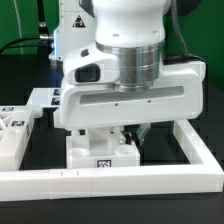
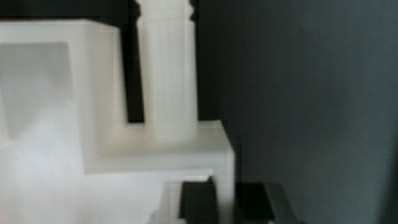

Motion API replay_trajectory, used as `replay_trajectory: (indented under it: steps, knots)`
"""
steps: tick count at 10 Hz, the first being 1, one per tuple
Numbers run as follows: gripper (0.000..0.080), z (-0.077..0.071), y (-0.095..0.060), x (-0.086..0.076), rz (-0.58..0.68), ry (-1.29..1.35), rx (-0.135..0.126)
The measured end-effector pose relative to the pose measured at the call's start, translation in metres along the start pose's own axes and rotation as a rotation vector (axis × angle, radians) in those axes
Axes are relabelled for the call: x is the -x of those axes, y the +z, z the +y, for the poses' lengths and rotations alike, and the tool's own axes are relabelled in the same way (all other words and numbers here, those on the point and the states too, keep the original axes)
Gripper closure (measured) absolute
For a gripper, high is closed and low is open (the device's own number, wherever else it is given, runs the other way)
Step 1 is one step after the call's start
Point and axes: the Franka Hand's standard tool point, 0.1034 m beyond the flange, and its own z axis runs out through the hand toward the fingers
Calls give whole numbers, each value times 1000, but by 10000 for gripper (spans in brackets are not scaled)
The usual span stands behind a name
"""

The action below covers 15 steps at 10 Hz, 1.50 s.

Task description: Assemble chair

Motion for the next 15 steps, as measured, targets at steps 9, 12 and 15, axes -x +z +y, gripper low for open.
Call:
replay_trajectory:
  steps: [9,12,15]
  knots:
    - [765,-41,0,-19,7,18,-3]
    - [765,-37,-4,-20,1,3,-2]
    - [371,-31,-16,-22,15,-30,-3]
